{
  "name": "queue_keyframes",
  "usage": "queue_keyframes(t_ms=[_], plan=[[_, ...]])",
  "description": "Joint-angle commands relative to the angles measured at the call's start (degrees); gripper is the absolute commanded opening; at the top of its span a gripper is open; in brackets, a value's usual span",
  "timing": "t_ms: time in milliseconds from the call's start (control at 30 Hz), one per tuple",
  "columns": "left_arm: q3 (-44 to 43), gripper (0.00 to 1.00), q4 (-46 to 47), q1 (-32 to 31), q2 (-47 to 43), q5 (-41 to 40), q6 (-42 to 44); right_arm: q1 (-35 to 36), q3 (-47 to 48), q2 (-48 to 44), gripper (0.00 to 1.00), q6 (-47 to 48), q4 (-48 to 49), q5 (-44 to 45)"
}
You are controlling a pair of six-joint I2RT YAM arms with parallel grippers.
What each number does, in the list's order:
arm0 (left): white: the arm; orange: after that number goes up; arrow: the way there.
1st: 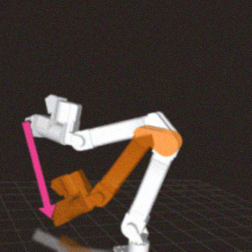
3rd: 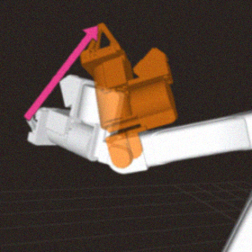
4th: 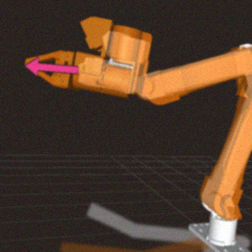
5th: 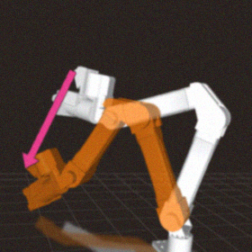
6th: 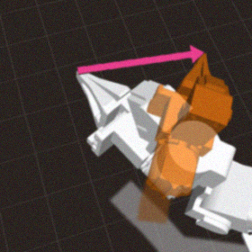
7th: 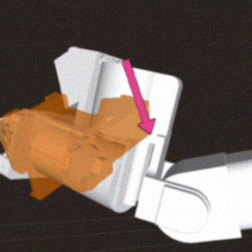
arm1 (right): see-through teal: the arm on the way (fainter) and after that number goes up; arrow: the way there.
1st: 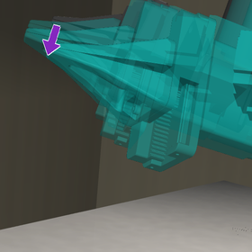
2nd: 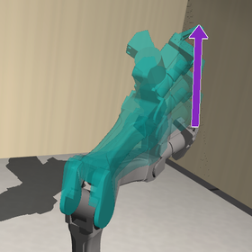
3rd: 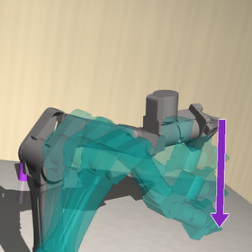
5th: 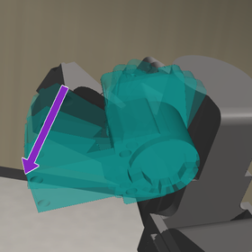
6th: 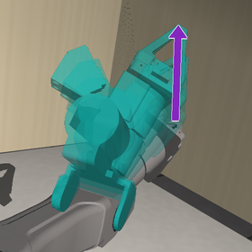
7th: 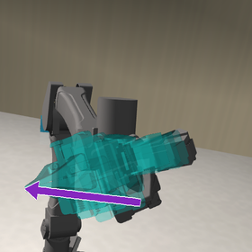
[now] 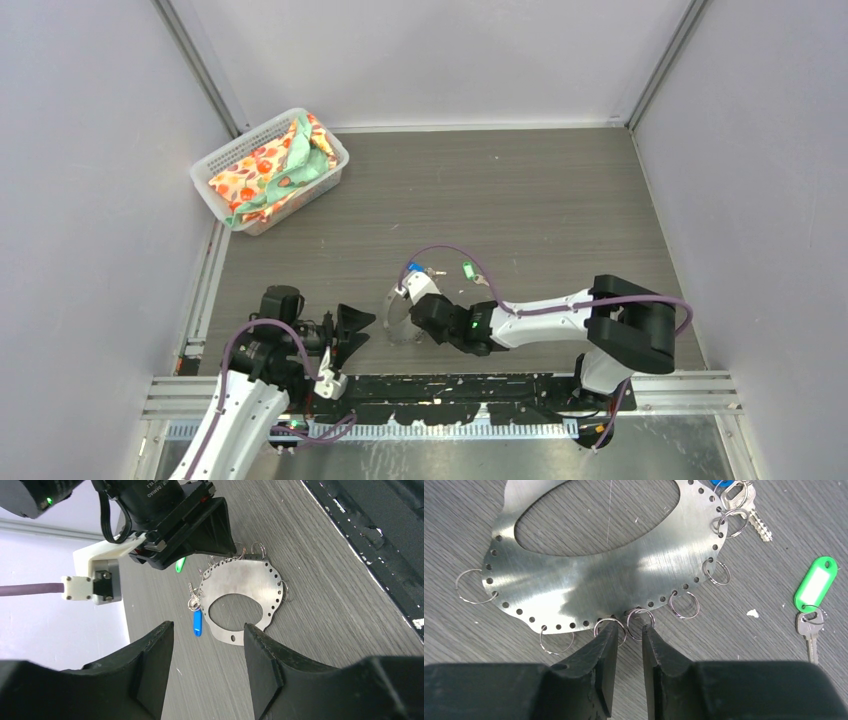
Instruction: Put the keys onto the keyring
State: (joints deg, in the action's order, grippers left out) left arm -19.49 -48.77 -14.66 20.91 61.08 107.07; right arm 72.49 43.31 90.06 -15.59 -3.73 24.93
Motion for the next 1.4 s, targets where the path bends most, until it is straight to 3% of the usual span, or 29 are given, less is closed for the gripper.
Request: queue_keyframes(t_ms=[0, 133, 233, 500, 733, 867, 967, 1100, 1200, 1300, 1367], plan=[[-2.20, 0.55, -0.86, 0.07, 0.41, 1.54, 1.13, -0.32, 0.88, 1.59, 0.31, 0.82, 0.47, -1.27], [-2.16, 0.55, -0.88, 0.07, 0.04, 1.48, 1.13, -0.28, 0.64, 2.08, 0.24, 0.64, 0.18, -1.68], [-2.05, 0.55, -1.26, 0.07, -0.35, 1.41, 1.17, -0.25, 0.70, 0.94, 0.02, 1.19, 0.36, -1.07], [-0.24, 0.57, -2.59, 0.06, -0.18, 2.95, 5.53, -1.89, 4.27, -8.55, 0.01, 5.04, -3.43, -3.58], [2.04, 0.66, 4.97, 0.02, 4.87, 4.19, 4.70, -3.57, 7.60, -14.18, 0.01, 5.98, -7.35, -9.72], [2.56, 0.74, 17.01, -0.02, 6.78, 5.76, -6.02, -4.93, 9.18, -16.27, 0.01, 5.34, -8.44, -12.88], [2.50, 0.75, 25.72, -0.02, 6.36, 5.21, -21.37, -5.80, 10.98, -17.46, 0.01, 4.49, -9.20, -15.08], [0.05, 0.78, 21.68, -0.15, 4.80, 7.62, -32.46, -6.21, 13.79, -17.99, 0.01, 3.37, -9.56, -16.70], [-2.17, 0.80, 21.06, -1.23, 5.77, 7.97, -47.55, -6.27, 15.90, -17.86, 0.01, 2.96, -10.21, -16.80], [-4.41, 0.86, 19.24, -1.60, 8.35, 7.83, -56.25, -6.30, 17.97, -17.66, 0.01, 2.57, -10.57, -16.16], [-4.53, 0.90, 22.94, -1.60, 9.60, 6.92, -64.20, -6.31, 19.49, -17.40, 0.01, 2.31, -10.95, -15.08]])
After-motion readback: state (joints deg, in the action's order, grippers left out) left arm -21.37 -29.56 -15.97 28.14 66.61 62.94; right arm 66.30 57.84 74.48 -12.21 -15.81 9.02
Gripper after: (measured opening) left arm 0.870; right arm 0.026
